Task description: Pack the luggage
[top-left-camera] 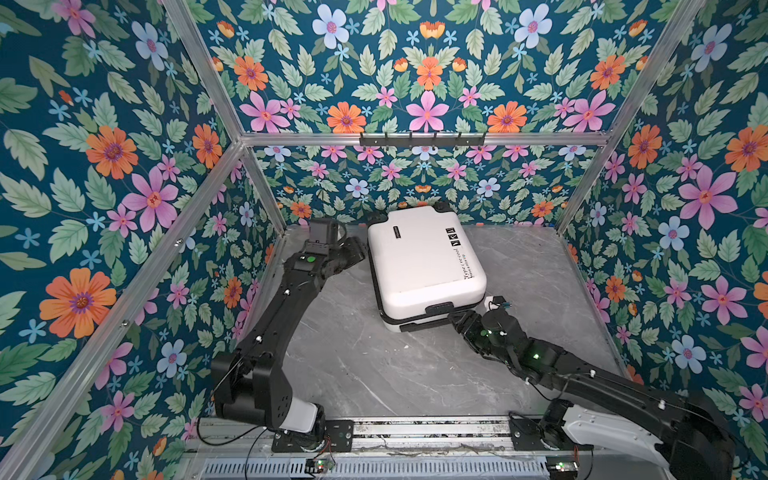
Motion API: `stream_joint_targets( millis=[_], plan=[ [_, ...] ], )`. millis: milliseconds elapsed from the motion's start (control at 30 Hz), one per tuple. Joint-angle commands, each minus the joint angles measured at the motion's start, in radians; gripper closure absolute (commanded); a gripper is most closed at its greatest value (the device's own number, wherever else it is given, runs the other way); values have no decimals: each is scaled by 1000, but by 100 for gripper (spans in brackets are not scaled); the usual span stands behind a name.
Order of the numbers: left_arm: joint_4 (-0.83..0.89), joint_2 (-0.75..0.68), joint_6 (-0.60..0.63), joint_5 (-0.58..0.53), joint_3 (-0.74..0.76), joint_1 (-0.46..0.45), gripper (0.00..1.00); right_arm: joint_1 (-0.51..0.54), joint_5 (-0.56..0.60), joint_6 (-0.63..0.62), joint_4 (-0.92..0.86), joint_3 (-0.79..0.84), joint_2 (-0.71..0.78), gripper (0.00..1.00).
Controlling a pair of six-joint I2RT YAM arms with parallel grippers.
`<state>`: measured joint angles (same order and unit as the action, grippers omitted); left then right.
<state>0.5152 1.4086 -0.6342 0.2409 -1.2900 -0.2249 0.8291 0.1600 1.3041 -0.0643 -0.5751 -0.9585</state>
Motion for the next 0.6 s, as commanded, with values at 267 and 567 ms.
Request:
stream_joint_targets(
  millis=[267, 567],
  plan=[
    [-103, -475, -530, 237, 671, 6, 40, -182, 21, -185, -265, -77, 142, 33],
    [-539, -360, -838, 269, 768, 2, 41, -232, -51, -210, -224, -121, 47, 33]
  ],
)
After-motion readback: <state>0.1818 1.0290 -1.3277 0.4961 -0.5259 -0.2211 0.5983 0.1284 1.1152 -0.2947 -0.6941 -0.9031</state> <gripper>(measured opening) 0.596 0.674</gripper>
